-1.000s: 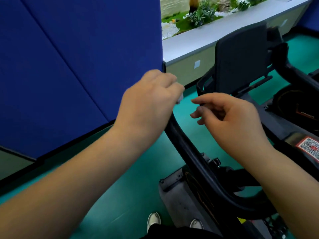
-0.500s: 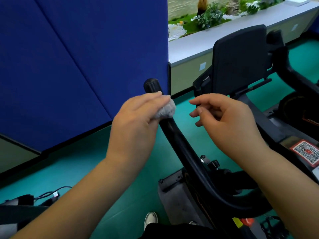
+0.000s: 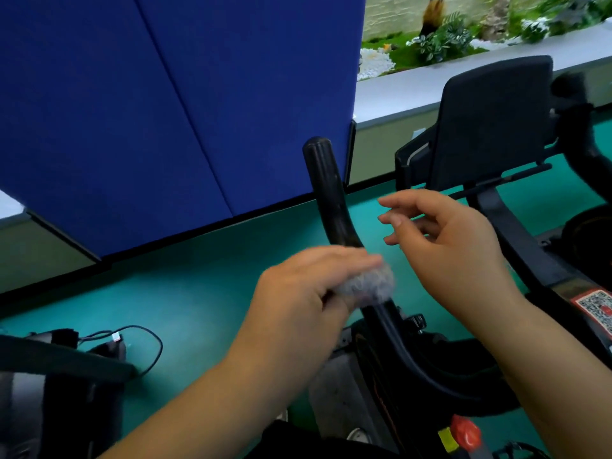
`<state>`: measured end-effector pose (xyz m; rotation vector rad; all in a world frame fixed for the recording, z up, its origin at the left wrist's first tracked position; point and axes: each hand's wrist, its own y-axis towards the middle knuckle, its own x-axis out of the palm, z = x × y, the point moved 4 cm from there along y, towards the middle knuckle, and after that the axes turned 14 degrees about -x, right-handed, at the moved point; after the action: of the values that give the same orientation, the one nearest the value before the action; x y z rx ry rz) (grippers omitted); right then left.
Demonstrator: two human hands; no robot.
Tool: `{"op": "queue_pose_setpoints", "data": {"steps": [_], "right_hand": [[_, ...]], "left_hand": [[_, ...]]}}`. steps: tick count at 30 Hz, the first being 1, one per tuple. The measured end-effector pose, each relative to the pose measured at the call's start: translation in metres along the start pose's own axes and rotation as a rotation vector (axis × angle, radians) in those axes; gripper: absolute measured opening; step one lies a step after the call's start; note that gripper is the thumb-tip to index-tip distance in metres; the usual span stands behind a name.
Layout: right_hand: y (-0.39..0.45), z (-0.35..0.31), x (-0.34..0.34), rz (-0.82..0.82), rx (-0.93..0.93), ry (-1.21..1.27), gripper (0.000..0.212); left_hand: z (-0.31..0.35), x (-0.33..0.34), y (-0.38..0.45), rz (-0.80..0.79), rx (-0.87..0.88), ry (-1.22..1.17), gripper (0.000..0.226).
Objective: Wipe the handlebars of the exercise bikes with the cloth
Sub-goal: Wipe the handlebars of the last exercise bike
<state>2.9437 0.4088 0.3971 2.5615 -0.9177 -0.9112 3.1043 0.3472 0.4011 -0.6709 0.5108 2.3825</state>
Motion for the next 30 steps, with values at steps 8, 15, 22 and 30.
{"op": "queue_pose_setpoints", "data": {"steps": [8, 15, 22, 30], "right_hand": [[-0.005, -0.063, 0.062, -0.125, -0.219, 0.236, 0.043], [0.002, -0.081, 0.184, -0.151, -0.029, 0.417, 0.064], [0.023, -0.08, 0.291, -0.004, 0.099, 0.438, 0.016], [0.055, -0.016, 0.317, 0.015, 0.337, 0.315, 0.014]], "left_hand": [[-0.045, -0.068, 0.014, 0.183, -0.365, -0.362, 0.021], [-0.113, -0.118, 0.019, 0.014, -0.628, -0.913, 0.002], [-0.207, -0.171, 0.039, -0.04, -0.678, -0.596, 0.012], [-0.284, -0.182, 0.097, -0.136, -0.514, 0.053, 0.021]]}}
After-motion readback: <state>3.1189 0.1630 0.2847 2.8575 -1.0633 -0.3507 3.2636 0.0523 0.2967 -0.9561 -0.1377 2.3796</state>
